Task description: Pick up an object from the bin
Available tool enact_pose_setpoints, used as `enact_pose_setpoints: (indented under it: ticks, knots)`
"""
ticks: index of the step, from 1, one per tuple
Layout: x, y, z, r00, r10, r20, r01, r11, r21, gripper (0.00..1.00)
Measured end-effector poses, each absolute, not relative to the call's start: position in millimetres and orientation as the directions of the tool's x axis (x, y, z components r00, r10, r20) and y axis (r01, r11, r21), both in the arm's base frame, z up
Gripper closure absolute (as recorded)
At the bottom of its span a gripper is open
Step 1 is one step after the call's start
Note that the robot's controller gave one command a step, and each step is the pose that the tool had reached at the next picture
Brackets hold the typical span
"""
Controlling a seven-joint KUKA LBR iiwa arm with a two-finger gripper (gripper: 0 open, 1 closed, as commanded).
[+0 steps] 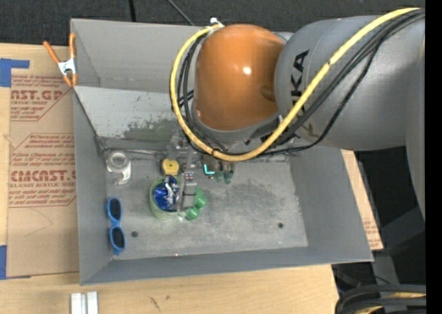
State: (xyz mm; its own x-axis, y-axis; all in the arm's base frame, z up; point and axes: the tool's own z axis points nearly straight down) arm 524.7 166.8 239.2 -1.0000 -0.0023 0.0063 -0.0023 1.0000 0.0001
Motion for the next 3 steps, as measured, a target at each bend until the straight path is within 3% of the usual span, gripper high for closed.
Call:
enact_pose_setpoints:
  ticks: [1,2,3]
  knots:
    - [556.2,127,70,-0.964,-0.266,-0.004,-0.266,0.964,0.0,0.0]
    - [559.5,57,101,-0.924,-0.383,-0.003,-0.383,0.924,-0.003,0.0]
    - [550.9,89,101,-0.883,-0.47,-0.001,-0.47,0.883,0.001,0.0]
